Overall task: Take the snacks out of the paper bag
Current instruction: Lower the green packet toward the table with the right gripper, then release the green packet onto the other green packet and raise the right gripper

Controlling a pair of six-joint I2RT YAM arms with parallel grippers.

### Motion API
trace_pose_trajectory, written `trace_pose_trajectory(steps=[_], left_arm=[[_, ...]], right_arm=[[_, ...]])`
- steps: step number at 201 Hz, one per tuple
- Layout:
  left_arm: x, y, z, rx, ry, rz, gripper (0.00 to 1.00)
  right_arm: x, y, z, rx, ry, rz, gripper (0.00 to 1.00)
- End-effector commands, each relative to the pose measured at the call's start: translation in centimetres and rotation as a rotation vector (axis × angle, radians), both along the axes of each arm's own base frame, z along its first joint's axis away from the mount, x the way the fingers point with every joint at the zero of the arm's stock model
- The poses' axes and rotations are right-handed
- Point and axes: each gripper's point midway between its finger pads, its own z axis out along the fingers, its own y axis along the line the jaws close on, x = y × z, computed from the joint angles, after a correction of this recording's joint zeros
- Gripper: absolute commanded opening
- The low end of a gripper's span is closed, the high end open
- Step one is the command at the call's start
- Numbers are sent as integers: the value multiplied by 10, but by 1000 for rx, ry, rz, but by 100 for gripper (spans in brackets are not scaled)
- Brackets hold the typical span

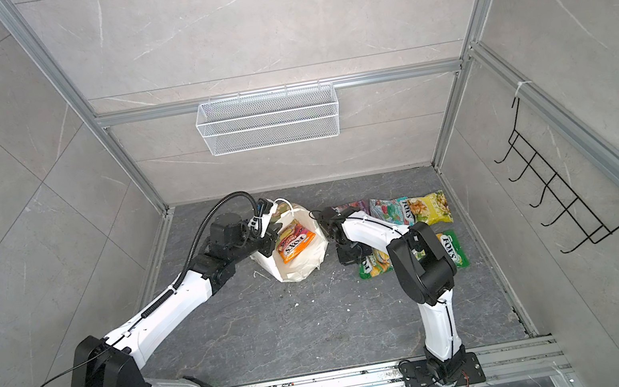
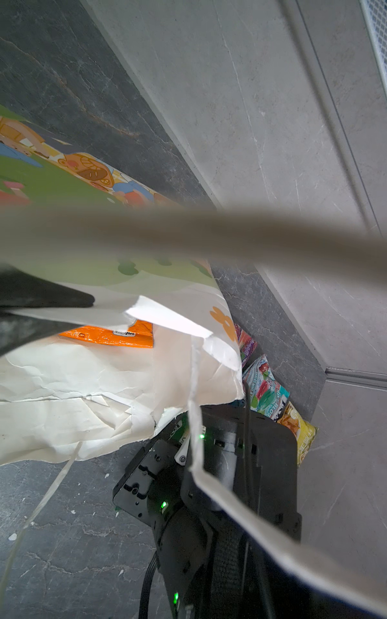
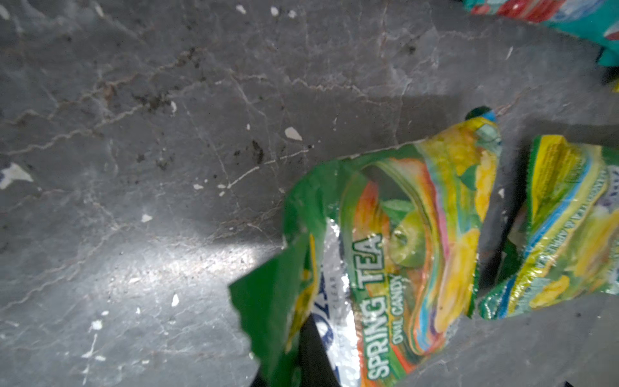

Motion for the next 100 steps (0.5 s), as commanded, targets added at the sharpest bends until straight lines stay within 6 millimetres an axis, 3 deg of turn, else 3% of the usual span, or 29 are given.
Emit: trace_pose_trajectory(steps=[1,100], left_arm=[[-4,4,28,-37,-79,6,0],[-5,5,28,-36,-84,6,0]], right_arm=[[0,-11,0,30,-39,-113,9],[11,-48,-4,-19,-77,-194,13]])
